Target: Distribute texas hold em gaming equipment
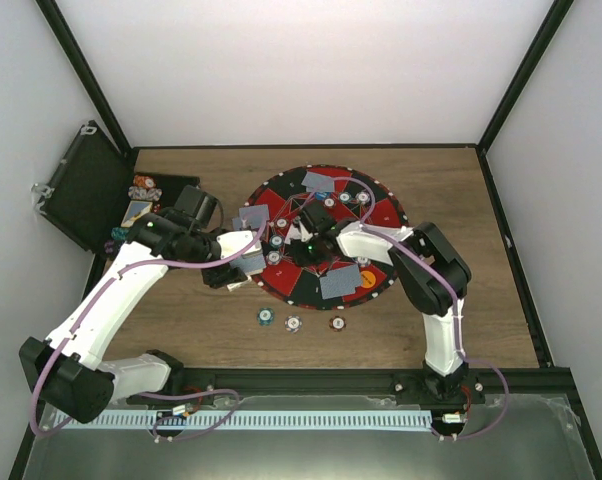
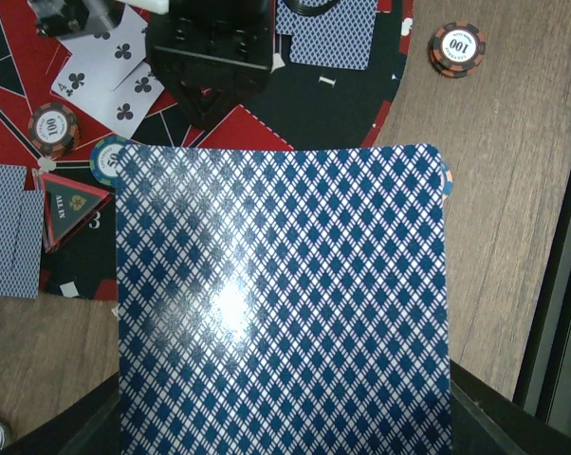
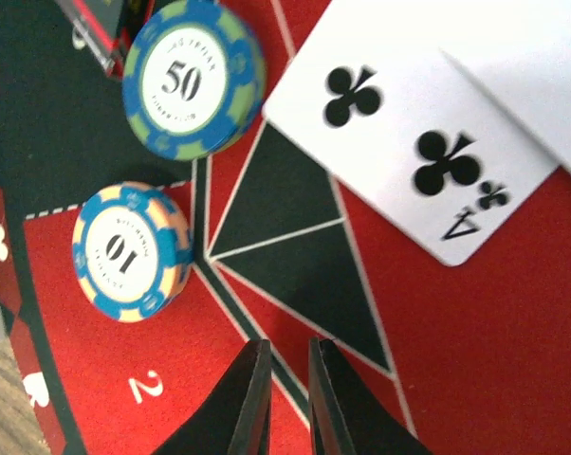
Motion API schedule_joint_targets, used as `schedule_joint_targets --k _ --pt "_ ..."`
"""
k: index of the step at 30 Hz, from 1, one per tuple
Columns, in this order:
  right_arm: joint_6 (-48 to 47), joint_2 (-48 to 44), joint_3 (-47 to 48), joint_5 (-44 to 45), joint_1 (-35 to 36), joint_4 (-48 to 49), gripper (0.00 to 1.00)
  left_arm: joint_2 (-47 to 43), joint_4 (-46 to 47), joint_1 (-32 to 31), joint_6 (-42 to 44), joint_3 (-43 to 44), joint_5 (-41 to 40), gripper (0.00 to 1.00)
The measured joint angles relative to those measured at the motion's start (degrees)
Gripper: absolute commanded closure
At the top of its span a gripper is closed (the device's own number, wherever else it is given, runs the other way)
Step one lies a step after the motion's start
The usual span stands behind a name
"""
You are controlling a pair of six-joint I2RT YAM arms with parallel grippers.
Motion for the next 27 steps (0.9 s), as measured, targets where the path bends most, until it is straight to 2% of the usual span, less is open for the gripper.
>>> schedule_joint_targets --k 6,15,21,22,24,27 --pt "0.7 1.3 1.0 -1.1 -2.1 0.9 0.87 -0.1 0.0 0.0 0.0 0.0 0.0 0.89" --pt "0.2 5.8 7.7 -0.1 -4.1 0.7 0.87 -0.1 0.0 0.0 0.1 0.0 -0.2 0.89" --pt "-1.2 5.7 8.2 1.0 -5.0 0.0 0.82 -0.1 0.0 0.0 0.2 0.0 -0.2 0.89" --pt "-1.4 5.5 8.2 1.3 -5.0 -0.3 0.79 -0.1 0.0 0.0 0.2 0.0 -0.2 0.89" --pt "-1.7 4.6 8.1 1.1 -5.1 -1.1 0.68 -0.1 0.0 0.0 0.2 0.0 -0.2 0.89" --pt "-1.7 0.5 6.9 -1.0 -5.1 -1.8 0.41 -0.1 0.0 0.0 0.2 0.0 -0.2 0.89"
